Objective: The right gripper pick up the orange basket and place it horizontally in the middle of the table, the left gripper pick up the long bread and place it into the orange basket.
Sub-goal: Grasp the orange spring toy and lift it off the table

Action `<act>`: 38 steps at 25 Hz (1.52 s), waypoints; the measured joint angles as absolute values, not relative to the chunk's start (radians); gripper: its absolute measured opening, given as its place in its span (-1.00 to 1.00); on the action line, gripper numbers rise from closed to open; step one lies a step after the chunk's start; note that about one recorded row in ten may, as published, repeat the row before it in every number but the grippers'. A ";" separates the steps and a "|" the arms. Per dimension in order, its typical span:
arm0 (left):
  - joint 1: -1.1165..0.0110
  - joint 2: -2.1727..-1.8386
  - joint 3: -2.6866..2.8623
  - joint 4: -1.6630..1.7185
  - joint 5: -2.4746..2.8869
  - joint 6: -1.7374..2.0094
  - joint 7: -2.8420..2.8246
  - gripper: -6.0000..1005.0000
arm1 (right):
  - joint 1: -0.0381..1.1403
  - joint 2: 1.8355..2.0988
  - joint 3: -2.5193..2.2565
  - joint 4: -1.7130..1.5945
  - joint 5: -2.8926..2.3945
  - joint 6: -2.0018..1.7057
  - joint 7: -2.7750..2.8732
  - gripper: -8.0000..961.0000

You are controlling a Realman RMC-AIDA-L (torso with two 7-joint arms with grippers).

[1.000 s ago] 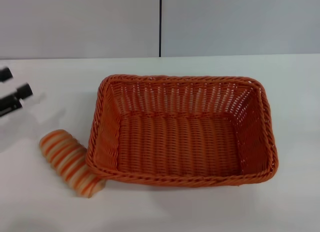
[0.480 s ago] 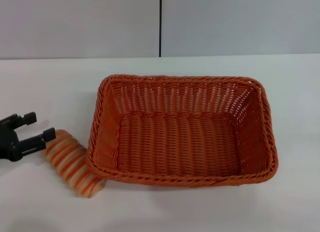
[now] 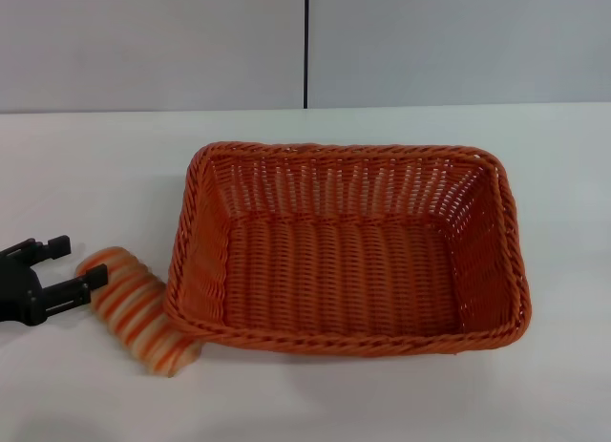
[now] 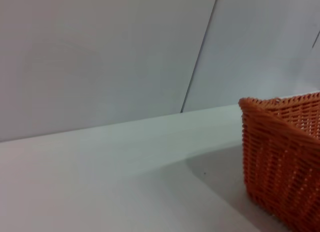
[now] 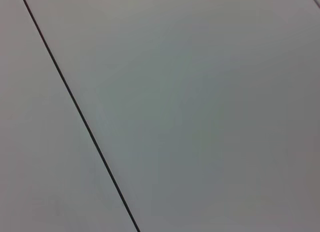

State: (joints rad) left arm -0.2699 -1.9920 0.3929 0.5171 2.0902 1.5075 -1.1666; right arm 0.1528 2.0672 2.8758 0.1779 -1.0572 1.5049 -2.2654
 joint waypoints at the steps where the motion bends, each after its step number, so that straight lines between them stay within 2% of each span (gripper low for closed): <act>1: -0.270 -1.994 0.393 0.517 2.093 1.502 -1.166 0.57 | 0.154 2.067 2.874 0.178 -1.059 1.505 -2.265 0.15; 7: -0.270 -2.004 0.393 0.517 2.096 1.496 -1.157 0.57 | 0.155 2.068 2.873 0.178 -1.060 1.497 -2.265 0.14; 26: -0.273 -2.006 0.426 0.505 2.108 1.495 -1.154 0.56 | 0.158 2.068 2.870 0.178 -1.063 1.480 -2.264 0.14; 36: -0.271 -2.007 0.428 0.506 2.107 1.494 -1.131 -0.07 | 0.158 2.068 2.870 0.174 -1.063 1.468 -2.270 0.14; 38: -0.270 -2.008 0.428 0.506 2.106 1.494 -1.128 -0.08 | 0.158 2.068 2.870 0.173 -1.063 1.468 -2.271 0.14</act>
